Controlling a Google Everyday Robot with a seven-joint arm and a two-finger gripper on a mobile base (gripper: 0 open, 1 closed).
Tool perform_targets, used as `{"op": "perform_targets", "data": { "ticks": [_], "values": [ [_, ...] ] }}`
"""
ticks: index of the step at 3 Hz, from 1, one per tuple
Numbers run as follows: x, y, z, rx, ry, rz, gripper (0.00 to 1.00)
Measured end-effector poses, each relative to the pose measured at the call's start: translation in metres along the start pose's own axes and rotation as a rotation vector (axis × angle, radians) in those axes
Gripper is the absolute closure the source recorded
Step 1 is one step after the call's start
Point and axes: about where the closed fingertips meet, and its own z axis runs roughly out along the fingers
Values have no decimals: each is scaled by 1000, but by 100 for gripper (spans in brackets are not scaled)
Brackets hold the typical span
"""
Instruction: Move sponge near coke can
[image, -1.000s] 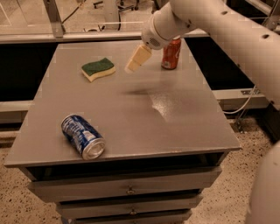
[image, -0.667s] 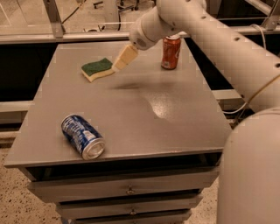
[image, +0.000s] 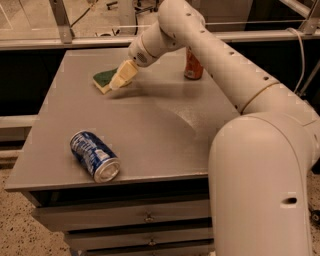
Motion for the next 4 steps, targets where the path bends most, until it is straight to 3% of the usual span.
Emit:
{"op": "perform_targets", "data": {
  "ticks": [1,2,3,4],
  "values": [
    [8,9,15,-53,13,25,0],
    [10,14,20,-77,16,33,15],
    [8,16,18,-82,15,33,39],
    [6,21,6,-69,10,24,70]
  ]
}}
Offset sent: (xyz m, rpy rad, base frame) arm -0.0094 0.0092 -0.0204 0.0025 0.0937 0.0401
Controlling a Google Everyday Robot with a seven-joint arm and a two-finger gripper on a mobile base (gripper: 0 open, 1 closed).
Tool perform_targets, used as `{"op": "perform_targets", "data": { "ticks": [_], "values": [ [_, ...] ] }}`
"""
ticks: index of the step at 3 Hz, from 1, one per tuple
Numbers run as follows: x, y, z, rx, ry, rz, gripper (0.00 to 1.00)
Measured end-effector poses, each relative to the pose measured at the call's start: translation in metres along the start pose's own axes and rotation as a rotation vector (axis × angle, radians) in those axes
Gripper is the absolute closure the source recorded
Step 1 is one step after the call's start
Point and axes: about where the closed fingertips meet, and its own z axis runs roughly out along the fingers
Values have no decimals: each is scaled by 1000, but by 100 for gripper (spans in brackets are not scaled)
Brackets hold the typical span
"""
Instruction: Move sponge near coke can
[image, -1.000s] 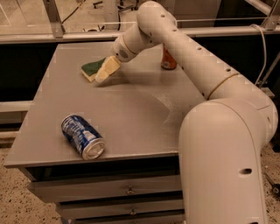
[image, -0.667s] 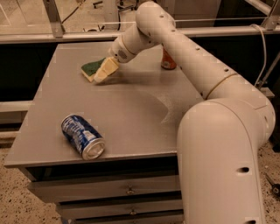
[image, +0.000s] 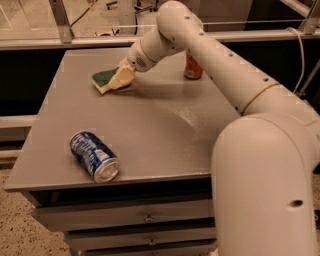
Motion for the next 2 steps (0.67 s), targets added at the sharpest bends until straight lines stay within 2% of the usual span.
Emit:
{"op": "perform_targets", "data": {
  "ticks": [1,2],
  "values": [
    [2,7,-24,37,8,-9,93],
    [23,9,-78,146,61,22,100]
  ]
}}
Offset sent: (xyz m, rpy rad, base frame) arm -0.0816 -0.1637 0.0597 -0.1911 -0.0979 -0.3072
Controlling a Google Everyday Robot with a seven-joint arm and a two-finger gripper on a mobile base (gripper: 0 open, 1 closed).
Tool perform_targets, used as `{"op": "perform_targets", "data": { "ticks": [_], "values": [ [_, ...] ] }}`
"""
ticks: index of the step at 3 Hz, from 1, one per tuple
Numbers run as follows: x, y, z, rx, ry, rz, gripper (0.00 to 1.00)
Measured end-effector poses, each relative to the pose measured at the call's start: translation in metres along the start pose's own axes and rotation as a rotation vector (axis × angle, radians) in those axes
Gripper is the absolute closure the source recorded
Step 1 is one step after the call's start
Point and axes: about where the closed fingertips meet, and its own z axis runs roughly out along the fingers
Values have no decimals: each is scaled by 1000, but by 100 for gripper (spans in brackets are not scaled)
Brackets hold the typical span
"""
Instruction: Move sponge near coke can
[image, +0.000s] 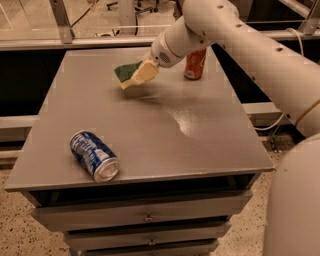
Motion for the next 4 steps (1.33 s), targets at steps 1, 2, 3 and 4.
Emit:
{"op": "perform_targets", "data": {
  "ticks": [1,2,3,4],
  "values": [
    [36,9,-53,86,96,44,100],
    [74,16,-103,174,196,104,100],
    [131,5,-157,302,307,207,100],
    [162,-8,-181,374,349,259,100]
  ]
}}
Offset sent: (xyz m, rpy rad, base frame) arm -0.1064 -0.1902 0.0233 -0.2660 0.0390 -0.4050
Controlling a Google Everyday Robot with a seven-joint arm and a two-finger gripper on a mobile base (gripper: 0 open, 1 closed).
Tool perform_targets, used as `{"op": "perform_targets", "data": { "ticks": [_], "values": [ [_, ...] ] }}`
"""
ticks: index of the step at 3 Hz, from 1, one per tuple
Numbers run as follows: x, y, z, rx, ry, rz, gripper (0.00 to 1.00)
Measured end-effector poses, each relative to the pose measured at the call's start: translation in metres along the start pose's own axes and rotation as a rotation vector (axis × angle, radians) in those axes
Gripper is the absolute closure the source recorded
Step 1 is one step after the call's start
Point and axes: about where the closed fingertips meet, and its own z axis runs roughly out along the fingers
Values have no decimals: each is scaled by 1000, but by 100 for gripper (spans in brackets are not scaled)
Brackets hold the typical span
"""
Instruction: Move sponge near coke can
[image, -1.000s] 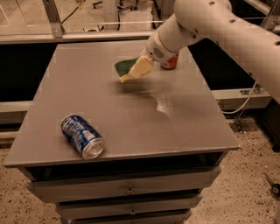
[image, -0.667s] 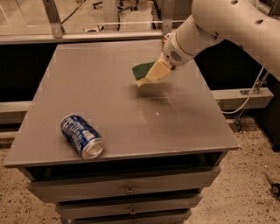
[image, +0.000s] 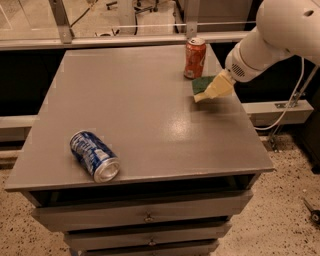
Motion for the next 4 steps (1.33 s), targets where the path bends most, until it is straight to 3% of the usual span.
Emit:
{"op": "perform_targets", "data": {
  "ticks": [1,3,4],
  "values": [
    [18,-23,10,43,6,38,100],
    [20,-55,35,89,-49,67,100],
    [10,-62,45,95,-82,70,85]
  ]
}}
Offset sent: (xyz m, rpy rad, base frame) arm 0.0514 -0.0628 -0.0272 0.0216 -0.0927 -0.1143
